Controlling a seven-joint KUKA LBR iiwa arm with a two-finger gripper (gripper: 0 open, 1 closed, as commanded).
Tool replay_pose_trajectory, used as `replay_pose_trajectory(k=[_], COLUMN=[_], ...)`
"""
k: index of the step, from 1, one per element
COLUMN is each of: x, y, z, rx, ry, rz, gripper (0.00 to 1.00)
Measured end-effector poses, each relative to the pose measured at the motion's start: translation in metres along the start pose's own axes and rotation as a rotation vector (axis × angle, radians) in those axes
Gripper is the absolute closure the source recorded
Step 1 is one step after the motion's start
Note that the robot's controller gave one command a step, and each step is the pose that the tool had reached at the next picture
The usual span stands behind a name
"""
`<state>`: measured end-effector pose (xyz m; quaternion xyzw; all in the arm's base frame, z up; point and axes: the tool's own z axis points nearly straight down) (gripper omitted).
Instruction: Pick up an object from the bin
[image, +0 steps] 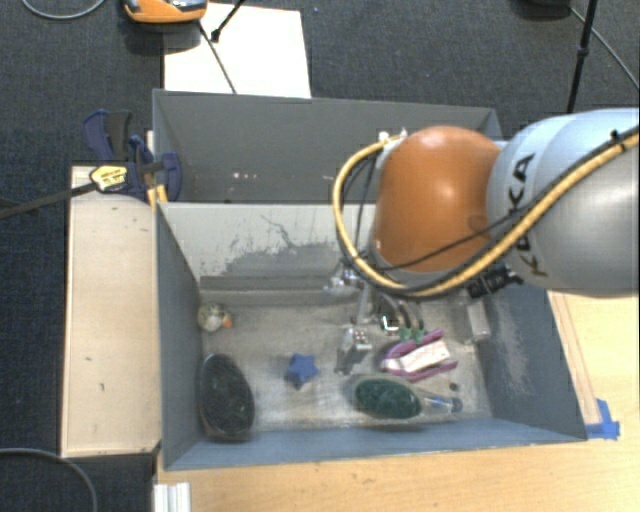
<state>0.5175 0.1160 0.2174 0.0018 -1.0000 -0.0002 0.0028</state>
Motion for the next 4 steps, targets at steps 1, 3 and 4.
replay_pose_trajectory(k=[1, 3, 4], x=[0.015, 0.008, -0.004], y=[-0.022, 0.022, 0.021], z=[0.129, 0.143, -0.026], rx=[0.002, -0.002, 0.0], ry=[0.001, -0.017, -0.017], rz=[-0.127, -0.206, -0.351], gripper=[0.0, 1.0, 1.0])
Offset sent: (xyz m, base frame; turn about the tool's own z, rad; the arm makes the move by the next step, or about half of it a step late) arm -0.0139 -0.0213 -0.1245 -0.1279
